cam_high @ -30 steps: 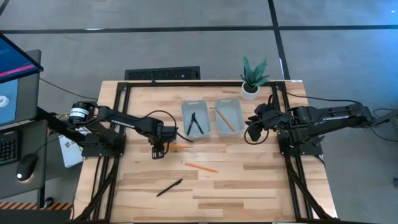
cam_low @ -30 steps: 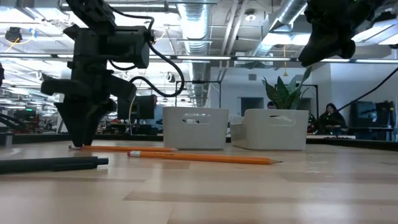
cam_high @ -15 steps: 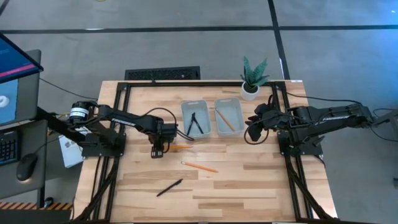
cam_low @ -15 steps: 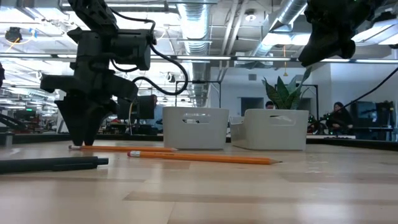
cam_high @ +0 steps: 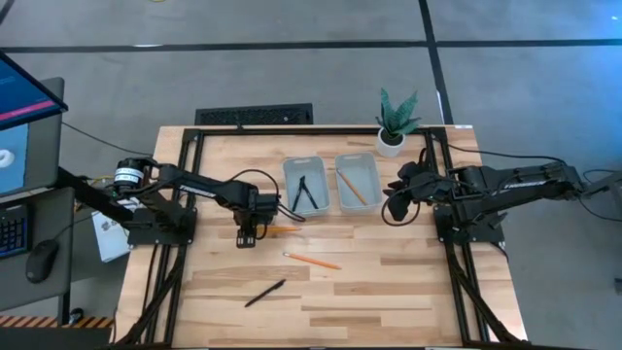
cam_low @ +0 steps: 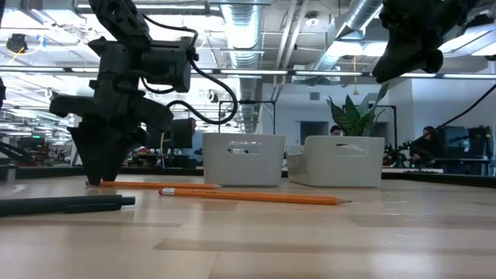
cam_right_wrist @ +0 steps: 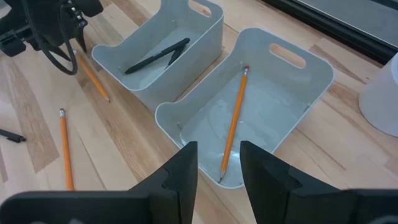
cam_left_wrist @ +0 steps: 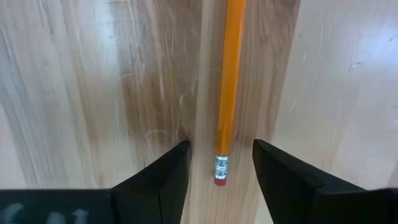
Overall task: Sort pens & pencils
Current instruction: Put the top yellow pencil into the right gray bin
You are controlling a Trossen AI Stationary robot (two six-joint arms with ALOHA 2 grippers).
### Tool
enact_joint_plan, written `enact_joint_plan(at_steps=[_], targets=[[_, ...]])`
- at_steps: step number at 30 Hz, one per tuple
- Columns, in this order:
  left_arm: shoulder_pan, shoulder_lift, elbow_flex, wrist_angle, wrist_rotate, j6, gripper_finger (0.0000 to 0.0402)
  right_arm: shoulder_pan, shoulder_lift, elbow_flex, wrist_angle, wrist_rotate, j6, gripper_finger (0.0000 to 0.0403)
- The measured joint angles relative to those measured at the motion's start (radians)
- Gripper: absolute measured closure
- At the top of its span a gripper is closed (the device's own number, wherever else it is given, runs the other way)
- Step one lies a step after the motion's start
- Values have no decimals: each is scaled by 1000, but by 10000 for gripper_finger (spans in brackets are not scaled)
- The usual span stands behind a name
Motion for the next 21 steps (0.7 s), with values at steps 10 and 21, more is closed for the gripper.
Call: enact_joint_plan(at_steps=[10, 21], targets=[[-1, -1, -2, 8, -20, -32, 228, 0, 0, 0, -2, -1, -15, 261], [0, 0, -3, 9, -36, -49, 309, 0, 0, 0, -1, 0, -16, 262]])
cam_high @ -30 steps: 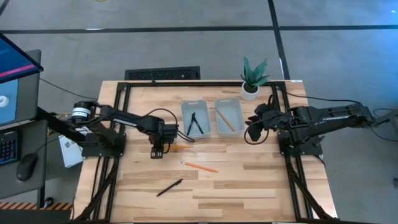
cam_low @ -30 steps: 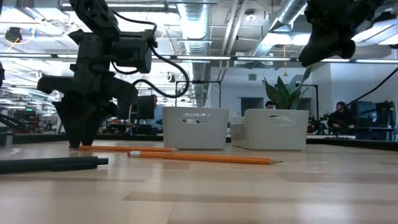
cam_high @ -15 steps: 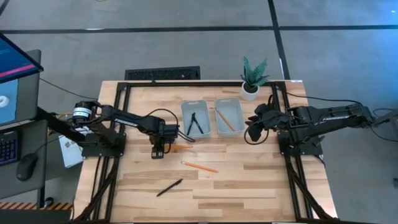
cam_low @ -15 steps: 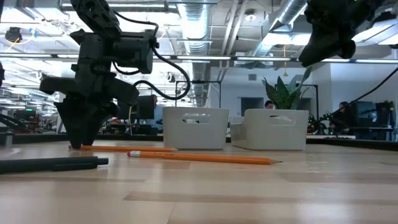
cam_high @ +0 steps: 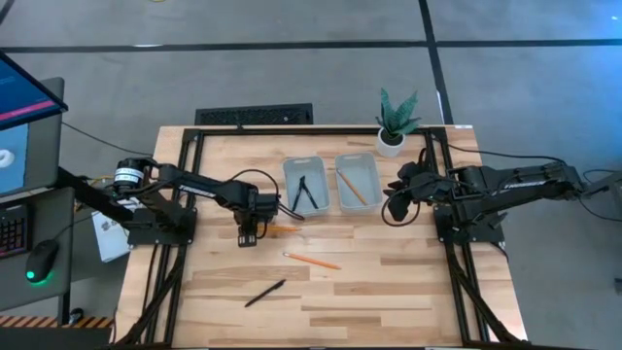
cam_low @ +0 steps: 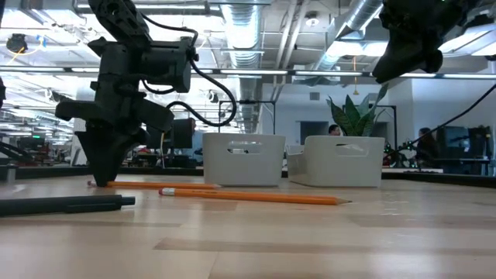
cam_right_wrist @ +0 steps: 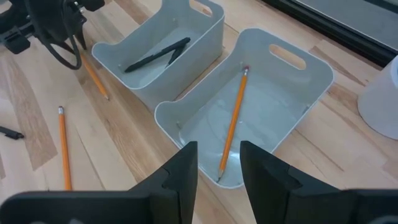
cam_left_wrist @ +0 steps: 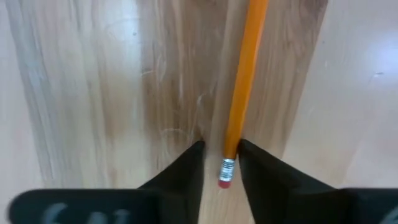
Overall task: Sort pens & pencils
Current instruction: Put the top yellow pencil into the right gray bin
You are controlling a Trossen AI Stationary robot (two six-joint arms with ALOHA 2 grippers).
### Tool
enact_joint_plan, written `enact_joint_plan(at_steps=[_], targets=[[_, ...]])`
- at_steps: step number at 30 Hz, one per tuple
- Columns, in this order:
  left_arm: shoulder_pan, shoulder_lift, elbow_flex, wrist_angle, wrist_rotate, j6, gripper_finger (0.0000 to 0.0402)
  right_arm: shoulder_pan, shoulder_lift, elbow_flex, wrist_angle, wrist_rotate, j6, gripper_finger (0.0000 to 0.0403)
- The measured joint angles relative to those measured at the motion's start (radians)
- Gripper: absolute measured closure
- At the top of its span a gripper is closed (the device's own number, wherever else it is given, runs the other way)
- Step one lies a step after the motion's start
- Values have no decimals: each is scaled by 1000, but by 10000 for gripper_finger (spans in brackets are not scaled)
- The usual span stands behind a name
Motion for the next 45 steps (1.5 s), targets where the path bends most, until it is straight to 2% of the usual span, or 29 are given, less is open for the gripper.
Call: enact_joint_plan(at_steps=[6, 11, 19, 25, 36, 42, 45], targets=[[0, 0, 0, 0, -5, -1, 366, 0, 0, 0, 0, 0, 0, 259], [0, 0, 0, -2, -4, -9, 387, 0, 0, 0, 0, 0, 0, 261], [-1, 9, 53, -64, -19, -8, 373, 0, 0, 0, 1, 0, 0, 259], [-1, 8, 100, -76, -15, 8, 377, 0, 0, 0, 1, 0, 0, 262], [-1, 6, 127, -254, 26, 1, 378, 0, 0, 0, 5, 0, 0, 260], [-1, -14, 129, -257, 95, -1, 379, 0, 0, 0, 5, -1, 0, 261], [-1, -50, 129, -257, 96, -5, 378, 0, 0, 0, 5, -1, 0, 259]])
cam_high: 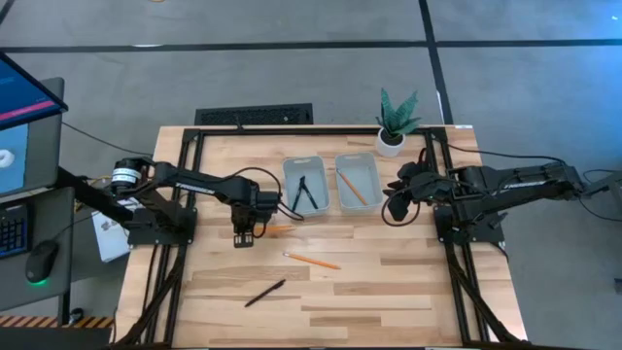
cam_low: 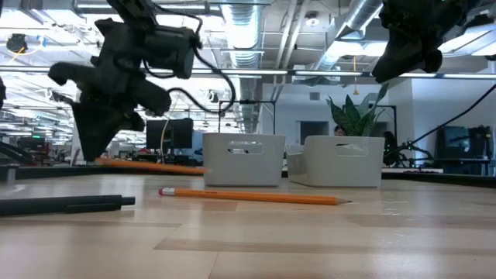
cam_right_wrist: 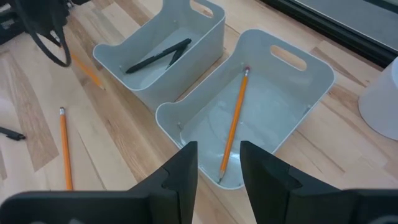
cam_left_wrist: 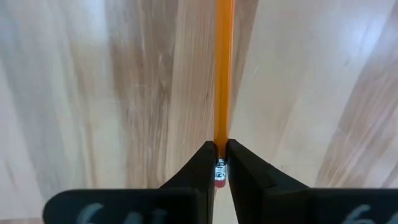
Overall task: Sort pens & pencils
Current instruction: Put the top yellow pencil into the right gray bin
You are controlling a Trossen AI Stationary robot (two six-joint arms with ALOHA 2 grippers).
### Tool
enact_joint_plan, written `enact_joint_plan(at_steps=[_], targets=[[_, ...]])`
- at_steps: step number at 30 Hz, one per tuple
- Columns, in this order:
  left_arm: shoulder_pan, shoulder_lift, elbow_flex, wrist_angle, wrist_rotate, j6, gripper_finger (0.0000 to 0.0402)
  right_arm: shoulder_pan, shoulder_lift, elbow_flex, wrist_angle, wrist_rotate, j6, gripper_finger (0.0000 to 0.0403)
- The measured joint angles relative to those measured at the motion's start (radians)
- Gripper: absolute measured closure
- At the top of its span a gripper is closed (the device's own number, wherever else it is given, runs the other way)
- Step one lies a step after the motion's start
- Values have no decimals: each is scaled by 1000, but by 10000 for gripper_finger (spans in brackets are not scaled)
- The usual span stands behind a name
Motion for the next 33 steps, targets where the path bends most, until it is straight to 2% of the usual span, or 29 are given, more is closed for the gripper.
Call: enact_joint_plan(at_steps=[10, 16, 21, 25, 29, 33], targets=[[1, -164, 1, 8, -8, -58, 376, -2, 0, 0, 17, 1, 0, 259], [1, -240, 3, 59, -8, -92, 376, -2, 0, 0, 169, -3, -3, 254], [1, -245, 84, 83, -26, -70, 375, -2, 0, 0, 322, -51, -34, 243], [5, -245, 175, 117, -68, -7, 375, -2, 0, 0, 383, -51, -35, 220], [23, -245, 267, 134, -150, 40, 375, -2, 0, 0, 405, -50, -30, 181], [40, -246, 330, 219, -213, 76, 375, -1, 0, 0, 480, -50, -30, 147]])
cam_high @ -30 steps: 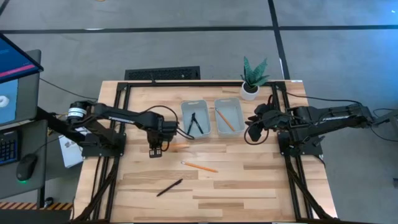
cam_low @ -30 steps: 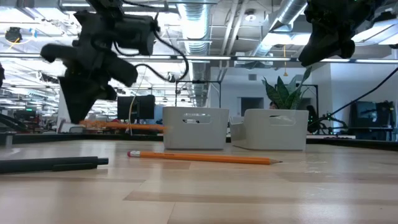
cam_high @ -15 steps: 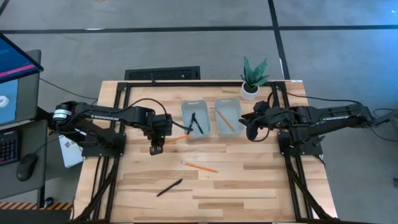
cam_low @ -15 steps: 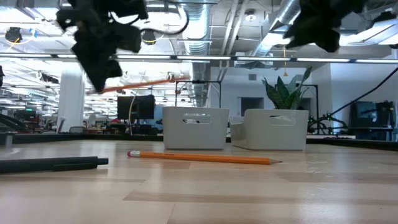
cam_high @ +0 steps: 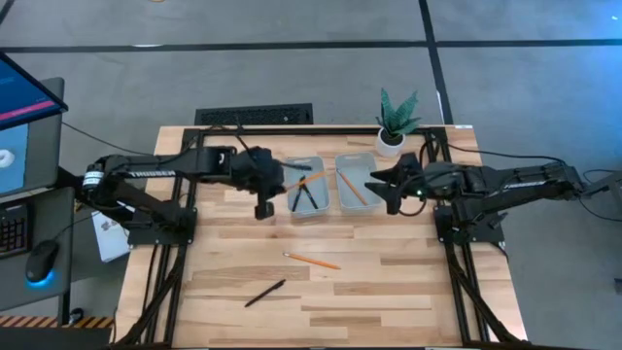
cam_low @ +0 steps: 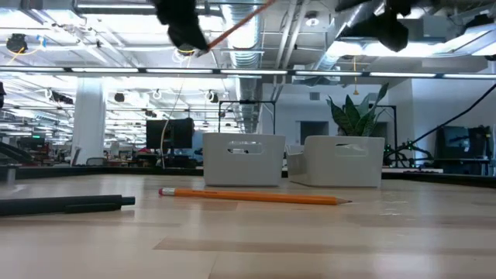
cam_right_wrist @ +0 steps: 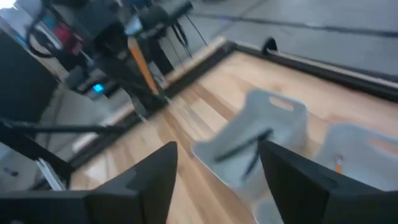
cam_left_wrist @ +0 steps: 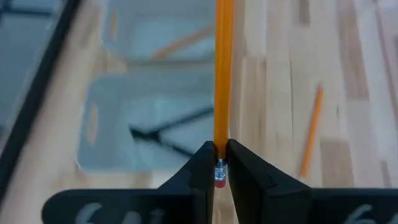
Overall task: Sort pens & pencils
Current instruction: Put the top yellow pencil into the right gray bin
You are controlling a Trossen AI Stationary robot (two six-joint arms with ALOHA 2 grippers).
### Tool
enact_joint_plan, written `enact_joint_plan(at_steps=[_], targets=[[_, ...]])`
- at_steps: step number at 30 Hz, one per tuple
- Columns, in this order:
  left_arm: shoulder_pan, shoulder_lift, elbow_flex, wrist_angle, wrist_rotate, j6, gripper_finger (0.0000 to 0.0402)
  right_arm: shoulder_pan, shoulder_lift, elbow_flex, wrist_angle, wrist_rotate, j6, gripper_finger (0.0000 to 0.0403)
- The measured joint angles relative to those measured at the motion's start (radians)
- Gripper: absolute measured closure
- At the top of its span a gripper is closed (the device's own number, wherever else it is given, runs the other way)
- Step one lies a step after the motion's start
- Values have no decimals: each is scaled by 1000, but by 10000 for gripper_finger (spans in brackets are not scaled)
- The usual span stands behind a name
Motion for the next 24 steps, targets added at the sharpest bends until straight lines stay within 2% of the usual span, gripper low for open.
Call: enact_joint_plan(at_steps=[13, 19, 24], targets=[[11, 1, 16, 283, 1, 29, 375, 9, 32, 0, 380, 1, -137, 137], [11, 7, 16, 355, 1, 25, 375, 8, 132, 1, 569, -9, -157, 137], [11, 33, 16, 384, 2, 7, 375, 8, 235, 28, 657, -72, -191, 137]])
